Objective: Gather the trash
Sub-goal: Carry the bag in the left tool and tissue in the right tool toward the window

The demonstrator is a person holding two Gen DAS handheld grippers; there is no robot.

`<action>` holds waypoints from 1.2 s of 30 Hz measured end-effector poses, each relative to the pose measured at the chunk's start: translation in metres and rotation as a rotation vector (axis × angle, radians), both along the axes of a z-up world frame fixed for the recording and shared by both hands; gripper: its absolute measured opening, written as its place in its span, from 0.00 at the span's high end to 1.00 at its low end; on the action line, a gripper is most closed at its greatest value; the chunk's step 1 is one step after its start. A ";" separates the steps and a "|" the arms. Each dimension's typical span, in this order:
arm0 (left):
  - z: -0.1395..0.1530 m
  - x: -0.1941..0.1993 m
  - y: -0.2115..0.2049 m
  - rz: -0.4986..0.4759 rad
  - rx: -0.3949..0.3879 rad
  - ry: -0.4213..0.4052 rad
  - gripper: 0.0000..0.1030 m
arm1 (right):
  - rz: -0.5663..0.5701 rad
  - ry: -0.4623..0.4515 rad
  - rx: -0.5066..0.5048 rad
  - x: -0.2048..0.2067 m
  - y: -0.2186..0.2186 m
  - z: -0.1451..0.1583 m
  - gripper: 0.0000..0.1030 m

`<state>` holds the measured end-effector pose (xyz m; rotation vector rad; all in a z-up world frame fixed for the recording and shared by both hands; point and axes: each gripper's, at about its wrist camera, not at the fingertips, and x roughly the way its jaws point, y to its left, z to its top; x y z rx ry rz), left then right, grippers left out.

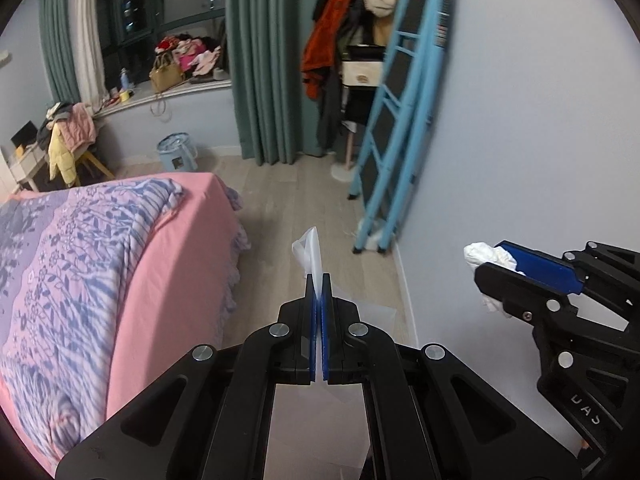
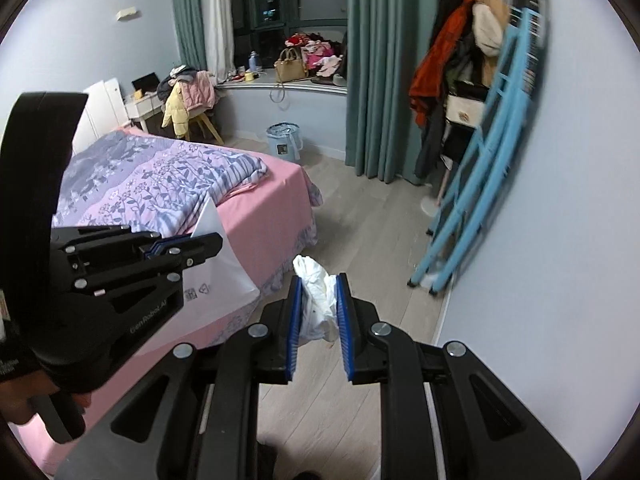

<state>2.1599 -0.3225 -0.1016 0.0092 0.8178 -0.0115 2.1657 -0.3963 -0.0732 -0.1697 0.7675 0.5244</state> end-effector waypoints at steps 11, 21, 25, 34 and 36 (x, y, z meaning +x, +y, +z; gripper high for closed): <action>0.004 0.227 0.071 -0.015 0.030 -0.011 1.00 | 0.003 0.007 -0.041 0.212 0.065 0.000 0.83; -0.005 0.422 0.099 0.018 0.008 0.022 1.00 | 0.036 0.021 -0.030 0.405 0.104 -0.011 0.83; -0.008 0.504 0.111 0.079 0.035 0.031 1.00 | 0.100 0.014 -0.033 0.495 0.118 -0.014 0.83; 0.011 0.654 0.172 0.294 0.002 0.031 0.99 | 0.302 -0.005 -0.041 0.642 0.177 0.004 0.83; 0.011 0.677 0.189 0.326 -0.001 0.028 0.99 | 0.330 -0.012 -0.036 0.669 0.193 0.005 0.83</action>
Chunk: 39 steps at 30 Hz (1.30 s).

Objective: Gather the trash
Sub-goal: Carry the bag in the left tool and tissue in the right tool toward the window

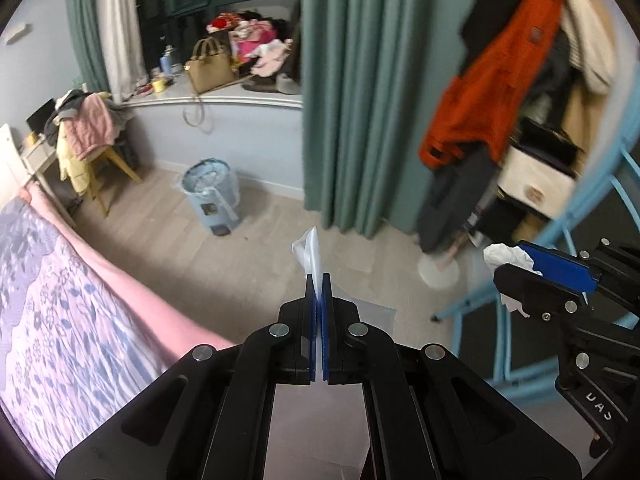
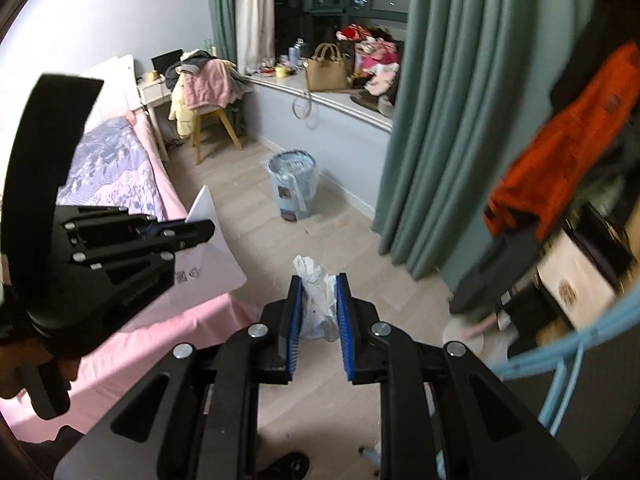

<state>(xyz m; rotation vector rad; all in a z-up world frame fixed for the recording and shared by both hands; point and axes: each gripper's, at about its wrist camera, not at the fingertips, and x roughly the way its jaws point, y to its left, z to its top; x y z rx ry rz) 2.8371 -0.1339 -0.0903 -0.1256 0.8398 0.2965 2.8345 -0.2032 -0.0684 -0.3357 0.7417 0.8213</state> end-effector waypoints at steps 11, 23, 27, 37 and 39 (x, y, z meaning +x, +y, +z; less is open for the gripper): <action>0.008 0.161 0.126 0.084 0.028 -0.043 1.00 | 0.104 -0.038 0.010 0.162 0.124 -0.001 0.83; 0.000 0.292 0.254 0.259 0.004 -0.015 1.00 | 0.253 -0.018 0.009 0.310 0.239 0.000 0.83; -0.009 0.341 0.285 0.325 0.013 -0.012 0.99 | 0.348 -0.004 0.016 0.357 0.274 -0.008 0.83; -0.004 0.410 0.358 0.516 -0.005 0.019 1.00 | 0.551 0.030 0.000 0.445 0.366 -0.009 0.83; -0.004 0.420 0.377 0.523 0.004 0.021 1.00 | 0.570 0.046 -0.002 0.452 0.387 -0.011 0.83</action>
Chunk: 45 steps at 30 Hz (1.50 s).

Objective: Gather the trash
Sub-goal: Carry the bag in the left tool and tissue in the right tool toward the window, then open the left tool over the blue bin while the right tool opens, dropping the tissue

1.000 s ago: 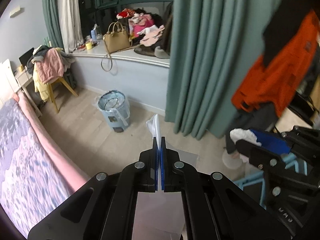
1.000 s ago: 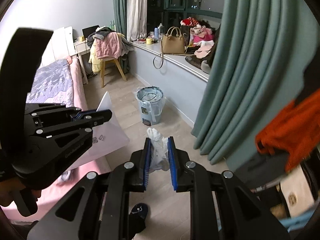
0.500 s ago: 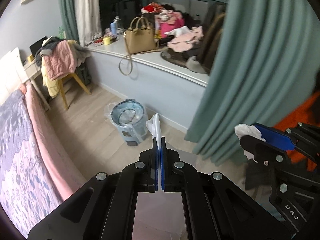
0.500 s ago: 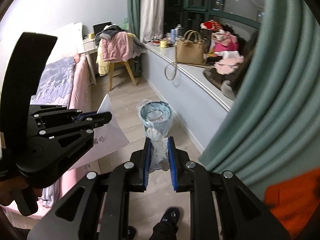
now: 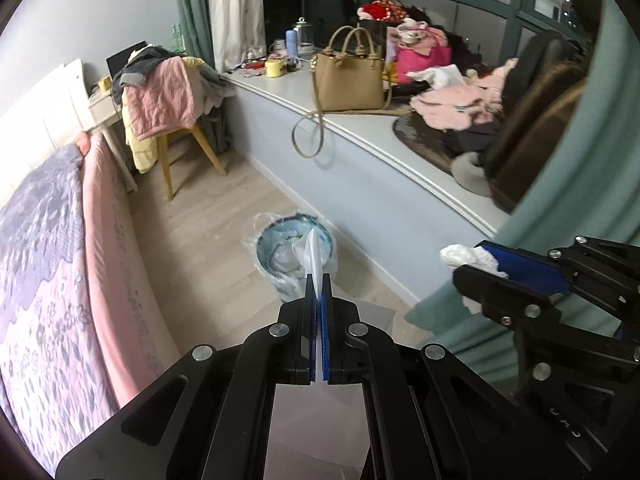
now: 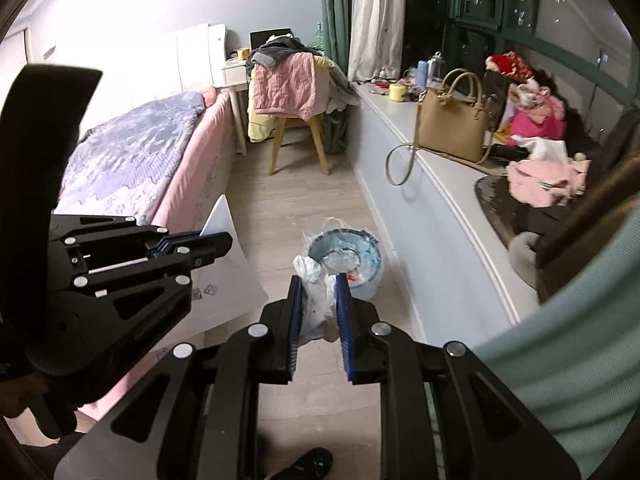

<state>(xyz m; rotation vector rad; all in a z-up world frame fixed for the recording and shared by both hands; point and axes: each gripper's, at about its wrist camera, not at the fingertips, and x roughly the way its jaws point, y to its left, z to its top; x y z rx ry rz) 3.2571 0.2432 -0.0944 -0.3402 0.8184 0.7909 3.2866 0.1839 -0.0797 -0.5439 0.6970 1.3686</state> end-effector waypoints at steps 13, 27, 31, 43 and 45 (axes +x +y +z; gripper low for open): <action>-0.052 0.058 0.178 -0.063 -0.020 0.014 1.00 | 0.025 -0.008 -0.053 0.056 0.170 -0.035 0.83; -0.164 0.138 0.298 -0.020 -0.123 0.101 1.00 | 0.074 0.040 -0.225 0.138 0.291 -0.149 0.83; -0.215 0.158 0.331 0.039 -0.113 0.102 0.99 | 0.103 0.052 -0.216 0.159 0.320 -0.194 0.83; -0.381 0.195 0.372 -0.015 -0.182 0.153 0.99 | 0.149 0.089 -0.306 0.185 0.379 -0.357 0.83; -0.399 0.195 0.375 -0.026 -0.177 0.168 0.99 | 0.160 0.089 -0.315 0.185 0.382 -0.373 0.83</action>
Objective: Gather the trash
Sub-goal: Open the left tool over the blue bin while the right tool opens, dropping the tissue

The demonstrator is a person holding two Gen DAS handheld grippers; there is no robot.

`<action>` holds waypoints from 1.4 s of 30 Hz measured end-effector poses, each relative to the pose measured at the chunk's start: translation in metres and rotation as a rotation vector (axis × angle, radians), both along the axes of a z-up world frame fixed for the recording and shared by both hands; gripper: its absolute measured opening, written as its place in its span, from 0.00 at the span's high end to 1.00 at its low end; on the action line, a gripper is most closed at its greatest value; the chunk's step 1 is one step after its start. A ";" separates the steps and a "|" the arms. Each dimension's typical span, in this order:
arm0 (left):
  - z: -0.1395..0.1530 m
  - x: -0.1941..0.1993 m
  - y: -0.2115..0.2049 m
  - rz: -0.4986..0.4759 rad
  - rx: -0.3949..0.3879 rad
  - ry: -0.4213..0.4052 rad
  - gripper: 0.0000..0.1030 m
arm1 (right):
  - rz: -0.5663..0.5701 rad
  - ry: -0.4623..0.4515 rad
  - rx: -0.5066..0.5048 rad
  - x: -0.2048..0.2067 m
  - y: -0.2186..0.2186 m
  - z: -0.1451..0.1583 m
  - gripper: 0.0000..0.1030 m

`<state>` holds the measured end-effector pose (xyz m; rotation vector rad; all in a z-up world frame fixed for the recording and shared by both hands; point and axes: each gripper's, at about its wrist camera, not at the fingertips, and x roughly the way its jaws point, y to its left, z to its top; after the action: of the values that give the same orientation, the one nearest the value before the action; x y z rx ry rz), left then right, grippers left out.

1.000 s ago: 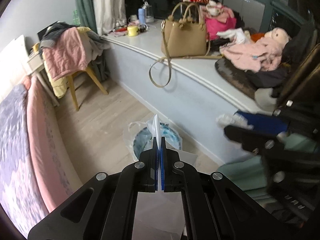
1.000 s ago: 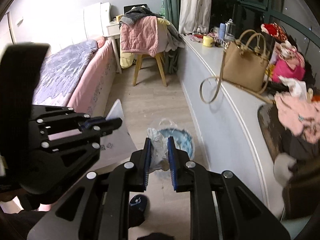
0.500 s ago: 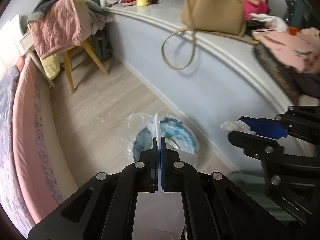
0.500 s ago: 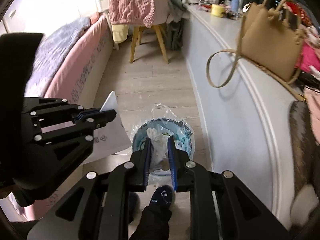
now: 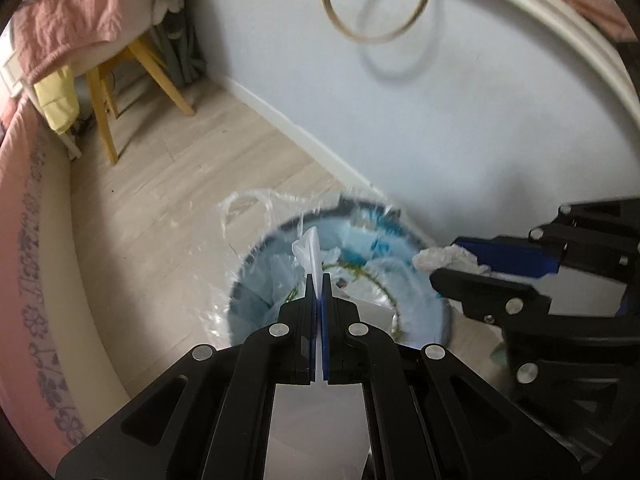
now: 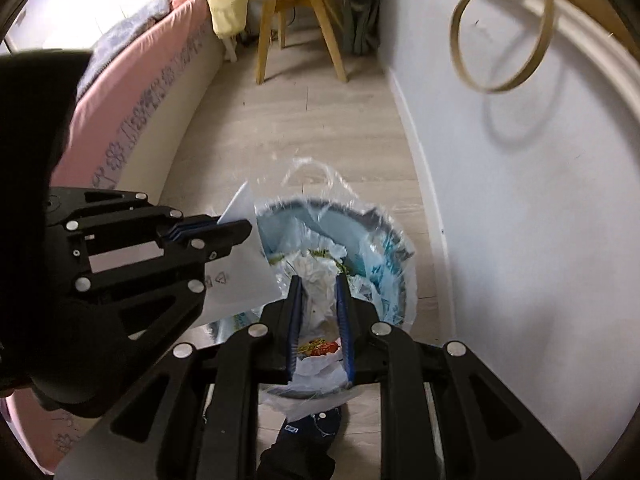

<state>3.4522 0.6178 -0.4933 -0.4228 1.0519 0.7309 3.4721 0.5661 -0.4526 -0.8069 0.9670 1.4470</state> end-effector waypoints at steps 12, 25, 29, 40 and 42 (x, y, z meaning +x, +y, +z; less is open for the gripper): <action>-0.073 0.004 0.021 -0.075 -0.011 0.002 0.99 | 0.018 0.000 -0.025 0.000 0.016 -0.065 0.83; -0.096 -0.006 0.029 -0.060 -0.045 0.021 0.76 | 0.042 -0.008 -0.064 -0.004 0.031 -0.096 0.82; -0.091 -0.009 0.031 -0.050 -0.039 0.020 0.64 | 0.044 -0.019 -0.076 0.001 0.031 -0.095 0.79; -0.072 -0.023 0.034 -0.023 -0.022 0.042 0.49 | 0.025 -0.029 -0.068 0.009 0.031 -0.084 0.47; -0.065 -0.032 0.035 0.008 -0.022 0.038 0.44 | 0.009 -0.032 -0.062 0.009 0.033 -0.080 0.42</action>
<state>3.4201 0.6525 -0.5579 -0.4330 1.0957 0.7373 3.4812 0.5994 -0.5328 -0.8781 0.9896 1.4135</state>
